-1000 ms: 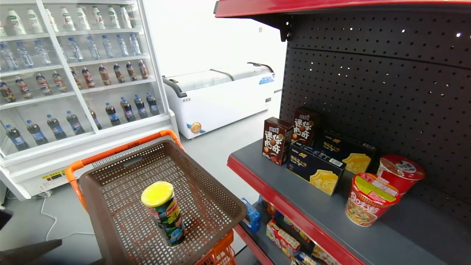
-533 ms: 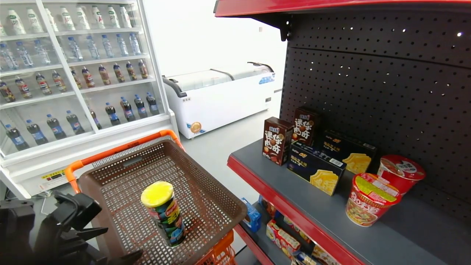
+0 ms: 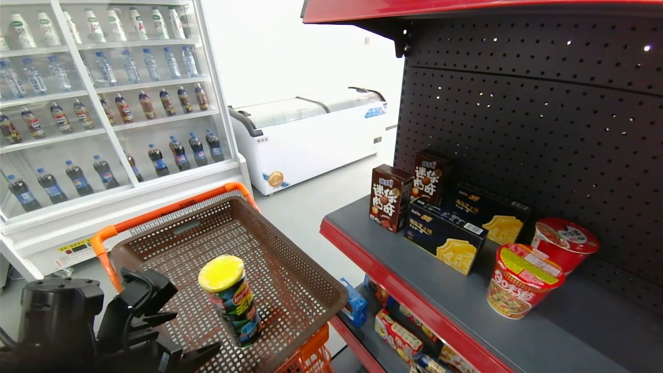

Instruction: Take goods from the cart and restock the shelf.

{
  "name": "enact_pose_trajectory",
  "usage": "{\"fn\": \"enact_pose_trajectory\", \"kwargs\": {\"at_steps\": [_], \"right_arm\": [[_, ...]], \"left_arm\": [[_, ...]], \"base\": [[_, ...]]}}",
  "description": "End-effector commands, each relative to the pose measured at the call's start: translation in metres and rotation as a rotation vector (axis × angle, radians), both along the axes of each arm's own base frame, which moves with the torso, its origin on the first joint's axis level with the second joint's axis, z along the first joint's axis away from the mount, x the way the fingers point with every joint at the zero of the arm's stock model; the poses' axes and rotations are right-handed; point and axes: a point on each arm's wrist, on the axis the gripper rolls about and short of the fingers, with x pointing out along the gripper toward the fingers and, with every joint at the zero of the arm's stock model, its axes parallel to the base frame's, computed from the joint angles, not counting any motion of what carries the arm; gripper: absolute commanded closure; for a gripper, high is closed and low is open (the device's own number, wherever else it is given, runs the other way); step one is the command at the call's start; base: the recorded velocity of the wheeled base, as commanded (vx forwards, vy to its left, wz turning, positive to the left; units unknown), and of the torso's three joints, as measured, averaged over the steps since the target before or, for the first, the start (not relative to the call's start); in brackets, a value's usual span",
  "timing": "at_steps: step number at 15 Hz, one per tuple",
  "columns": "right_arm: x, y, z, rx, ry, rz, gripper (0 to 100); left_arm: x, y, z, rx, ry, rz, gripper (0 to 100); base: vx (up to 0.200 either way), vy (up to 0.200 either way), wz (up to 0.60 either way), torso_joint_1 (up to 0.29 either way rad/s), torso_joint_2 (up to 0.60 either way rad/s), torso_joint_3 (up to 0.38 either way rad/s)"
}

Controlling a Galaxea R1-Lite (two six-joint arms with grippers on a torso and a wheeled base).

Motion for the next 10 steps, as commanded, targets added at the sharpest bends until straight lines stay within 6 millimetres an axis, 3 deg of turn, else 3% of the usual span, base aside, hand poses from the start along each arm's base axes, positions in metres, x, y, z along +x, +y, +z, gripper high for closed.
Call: {"fn": "enact_pose_trajectory", "kwargs": {"at_steps": [1, 4, 6, 10], "right_arm": [[0.000, 0.000, 0.000, 0.000, 0.002, 0.000, 0], [0.000, 0.000, 0.000, 0.000, 0.002, 0.000, 0], [0.000, 0.000, 0.000, 0.000, 0.002, 0.000, 0], [0.000, 0.000, 0.000, 0.000, 0.002, 0.000, 0]], "left_arm": [[0.009, -0.001, -0.011, 0.016, 0.041, -0.012, 0], [0.027, -0.002, -0.018, 0.010, -0.003, -0.006, 0], [0.051, -0.005, -0.030, -0.004, -0.042, 0.001, 0], [0.073, -0.012, -0.028, -0.007, -0.112, -0.027, 0]], "base": [[0.000, 0.000, 0.00, 0.000, 0.00, 0.000], [0.000, 0.000, 0.00, 0.000, 0.00, 0.000], [0.000, 0.000, 0.00, 0.000, 0.00, 0.000], [0.000, 0.000, 0.00, 0.000, 0.00, 0.000]]}}
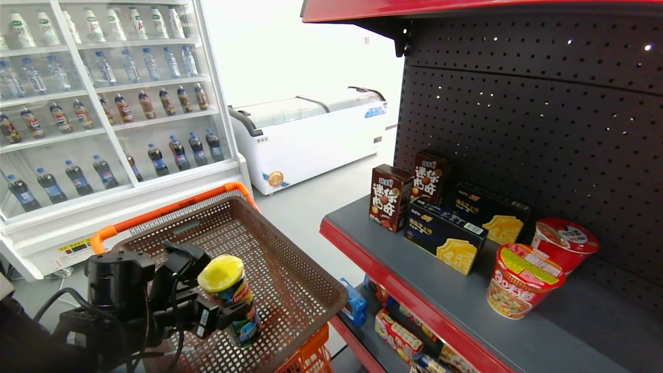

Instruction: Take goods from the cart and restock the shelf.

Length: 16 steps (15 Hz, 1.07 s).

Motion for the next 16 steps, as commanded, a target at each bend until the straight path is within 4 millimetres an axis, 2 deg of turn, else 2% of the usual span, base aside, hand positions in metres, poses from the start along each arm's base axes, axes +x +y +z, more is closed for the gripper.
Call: {"fn": "enact_pose_trajectory", "kwargs": {"at_steps": [1, 3, 5, 12, 16], "right_arm": [[0.000, 0.000, 0.000, 0.000, 0.002, 0.000, 0], [0.000, 0.000, 0.000, 0.000, 0.002, 0.000, 0], [0.000, 0.000, 0.000, 0.000, 0.002, 0.000, 0], [0.000, 0.000, 0.000, 0.000, 0.002, 0.001, 0], [0.000, 0.000, 0.000, 0.000, 0.002, 0.000, 0]], "left_arm": [[0.005, -0.004, -0.009, 0.011, 0.032, -0.018, 0], [0.005, -0.007, -0.009, 0.016, 0.028, -0.033, 0], [0.008, -0.021, -0.007, -0.004, 0.017, -0.070, 0], [0.019, -0.024, -0.022, -0.020, 0.069, -0.054, 0], [0.043, -0.032, -0.031, -0.027, 0.057, -0.059, 0]], "base": [[0.000, 0.000, 0.00, 0.000, 0.00, 0.000], [0.000, 0.000, 0.00, 0.000, 0.00, 0.000], [0.000, 0.000, 0.00, 0.000, 0.00, 0.000], [0.000, 0.000, 0.00, 0.000, 0.00, 0.000], [0.000, 0.000, 0.00, 0.000, 0.00, 0.000]]}}
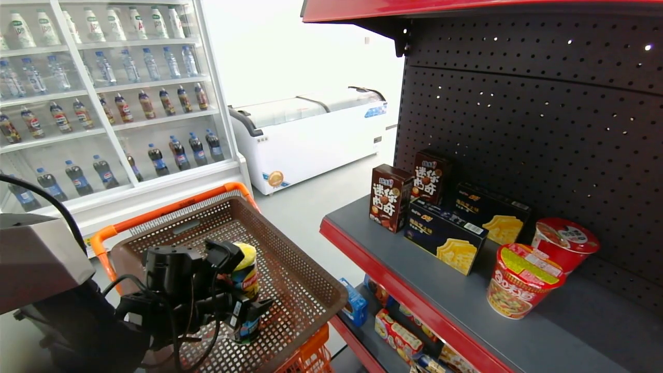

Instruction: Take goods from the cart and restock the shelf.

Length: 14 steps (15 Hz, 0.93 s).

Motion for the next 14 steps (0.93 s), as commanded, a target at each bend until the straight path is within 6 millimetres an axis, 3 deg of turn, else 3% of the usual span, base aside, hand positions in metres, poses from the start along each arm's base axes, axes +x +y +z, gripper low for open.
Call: {"fn": "enact_pose_trajectory", "kwargs": {"at_steps": [1, 2, 3, 6, 9, 12, 14], "right_arm": [[0.000, 0.000, 0.000, 0.000, 0.002, 0.000, 0], [0.000, 0.000, 0.000, 0.000, 0.002, 0.000, 0], [0.000, 0.000, 0.000, 0.000, 0.002, 0.000, 0], [0.000, 0.000, 0.000, 0.000, 0.002, 0.000, 0], [0.000, 0.000, 0.000, 0.000, 0.002, 0.000, 0], [0.000, 0.000, 0.000, 0.000, 0.002, 0.000, 0], [0.000, 0.000, 0.000, 0.000, 0.002, 0.000, 0]], "left_arm": [[0.007, -0.005, -0.008, -0.001, 0.012, -0.010, 0], [0.008, -0.006, -0.009, 0.000, 0.015, -0.013, 0], [0.009, -0.010, -0.012, 0.003, 0.022, -0.026, 100], [0.004, -0.009, -0.012, 0.011, 0.028, -0.030, 100], [-0.005, -0.020, 0.017, 0.045, -0.076, 0.039, 100], [-0.024, -0.012, 0.083, -0.026, -0.272, 0.138, 100], [-0.054, 0.000, 0.123, -0.041, -0.317, 0.153, 100]], "base": [[0.000, 0.000, 0.00, 0.000, 0.00, 0.000], [0.000, 0.000, 0.00, 0.000, 0.00, 0.000], [0.000, 0.000, 0.00, 0.000, 0.00, 0.000], [0.000, 0.000, 0.00, 0.000, 0.00, 0.000], [0.000, 0.000, 0.00, 0.000, 0.00, 0.000], [0.000, 0.000, 0.00, 0.000, 0.00, 0.000], [0.000, 0.000, 0.00, 0.000, 0.00, 0.000]]}}
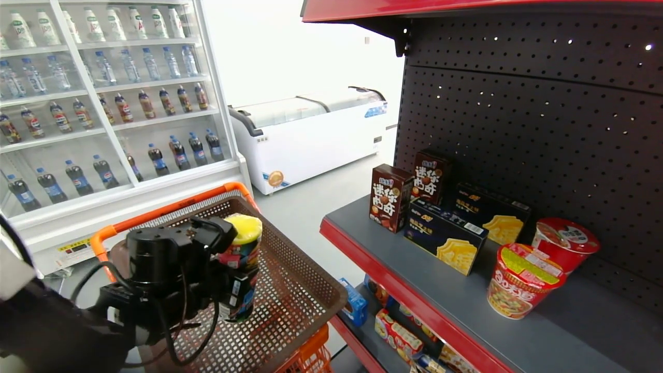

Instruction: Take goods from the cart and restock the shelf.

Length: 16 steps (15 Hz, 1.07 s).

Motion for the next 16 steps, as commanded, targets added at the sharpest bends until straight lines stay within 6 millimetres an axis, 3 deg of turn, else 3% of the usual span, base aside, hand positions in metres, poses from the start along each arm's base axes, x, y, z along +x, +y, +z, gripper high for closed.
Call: {"fn": "enact_pose_trajectory", "kwargs": {"at_steps": [1, 2, 3, 5, 10, 13, 16], "right_arm": [[0.000, 0.000, 0.000, 0.000, 0.002, 0.000, 0], [0.000, 0.000, 0.000, 0.000, 0.002, 0.000, 0], [0.000, 0.000, 0.000, 0.000, 0.002, 0.000, 0], [0.000, 0.000, 0.000, 0.000, 0.002, 0.000, 0], [0.000, 0.000, 0.000, 0.000, 0.002, 0.000, 0], [0.000, 0.000, 0.000, -0.001, 0.002, 0.003, 0], [0.000, 0.000, 0.000, -0.003, 0.002, 0.003, 0]], "left_arm": [[-0.056, 0.022, 0.080, -0.048, -0.145, 0.041, 100], [-0.059, 0.023, 0.082, -0.049, -0.143, 0.043, 100], [-0.105, 0.035, 0.094, -0.081, -0.112, 0.062, 100], [-0.156, 0.047, 0.097, -0.095, -0.140, 0.065, 100], [-0.260, 0.072, 0.071, -0.118, -0.221, 0.058, 100], [-0.284, 0.078, 0.055, -0.097, -0.264, 0.059, 100], [-0.290, 0.079, 0.038, -0.137, -0.270, 0.059, 100]], "base": [[0.000, 0.000, 0.00, 0.000, 0.00, 0.000], [0.000, 0.000, 0.00, 0.000, 0.00, 0.000], [0.000, 0.000, 0.00, 0.000, 0.00, 0.000], [0.000, 0.000, 0.00, 0.000, 0.00, 0.000], [0.000, 0.000, 0.00, 0.000, 0.00, 0.000], [0.000, 0.000, 0.00, 0.000, 0.00, 0.000], [0.000, 0.000, 0.00, 0.000, 0.00, 0.000]]}}
